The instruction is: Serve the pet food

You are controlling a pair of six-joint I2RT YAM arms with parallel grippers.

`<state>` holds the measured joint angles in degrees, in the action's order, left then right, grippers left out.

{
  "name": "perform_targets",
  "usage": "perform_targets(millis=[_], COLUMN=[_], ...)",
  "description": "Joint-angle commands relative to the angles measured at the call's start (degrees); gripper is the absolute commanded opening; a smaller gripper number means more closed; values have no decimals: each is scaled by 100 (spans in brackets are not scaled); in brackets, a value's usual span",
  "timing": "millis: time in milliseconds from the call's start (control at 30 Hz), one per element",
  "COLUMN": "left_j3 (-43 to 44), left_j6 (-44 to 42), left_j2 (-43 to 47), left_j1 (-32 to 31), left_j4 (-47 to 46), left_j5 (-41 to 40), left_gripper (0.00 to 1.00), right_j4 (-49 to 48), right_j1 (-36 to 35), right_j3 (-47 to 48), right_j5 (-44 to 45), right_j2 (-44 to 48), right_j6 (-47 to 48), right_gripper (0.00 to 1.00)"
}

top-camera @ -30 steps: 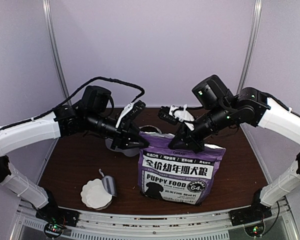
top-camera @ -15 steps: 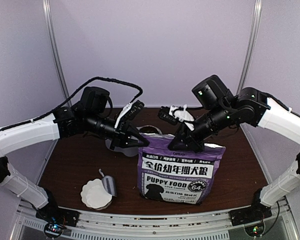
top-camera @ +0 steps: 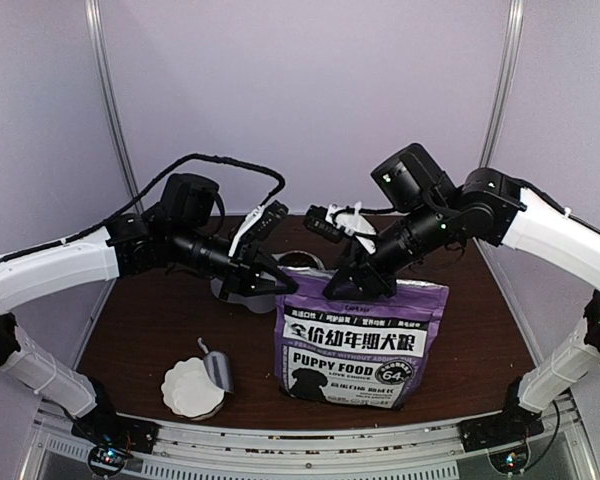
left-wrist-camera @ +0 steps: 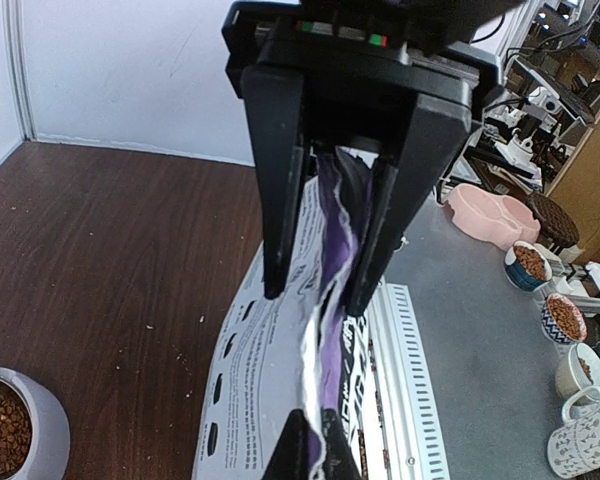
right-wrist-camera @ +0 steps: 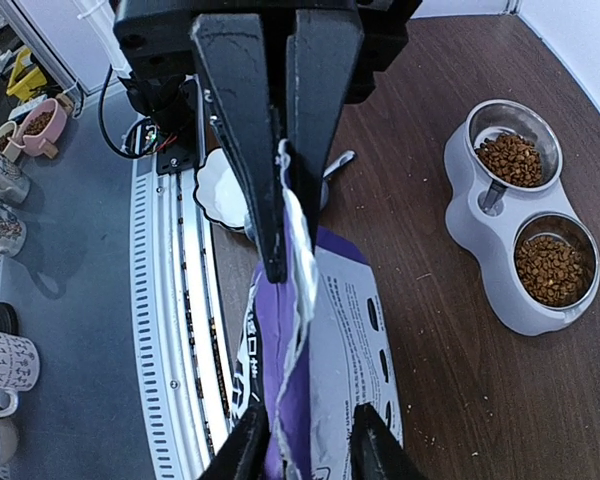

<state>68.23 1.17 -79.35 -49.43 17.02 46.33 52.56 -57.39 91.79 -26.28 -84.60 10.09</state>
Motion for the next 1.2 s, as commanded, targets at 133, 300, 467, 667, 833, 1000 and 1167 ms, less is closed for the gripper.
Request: perform_targets(millis=[133, 300, 467, 667, 833, 1000, 1167], left_j3=[13, 49, 85, 94, 77, 65, 121], left_j6=[-1, 148, 200, 211, 192, 218, 328], left_j2=[196, 177, 137, 87, 87, 93, 25], left_j1=[3, 3, -1, -5, -5, -10, -55], left_j4=[-348, -523, -576, -577, -577, -638, -753], left_j5=[183, 178, 197, 218, 260, 289, 296], left_gripper=[0, 21, 25, 13, 0, 0, 20], right_j4=[-107, -131, -162, -190, -207, -278, -365], right_j1=[-84, -81, -80, -82, -81, -80, -80], right_j3=[261, 218, 191, 158, 131, 129, 129], right_j5=[-158, -151, -158, -158, -151, -172, -227], right_j2=[-162, -136, -129, -110, -100, -92, -122], right_j6=[-22, -19, -19, -29, -23, -55, -89], right_gripper=[0, 0, 0, 0, 0, 0, 0])
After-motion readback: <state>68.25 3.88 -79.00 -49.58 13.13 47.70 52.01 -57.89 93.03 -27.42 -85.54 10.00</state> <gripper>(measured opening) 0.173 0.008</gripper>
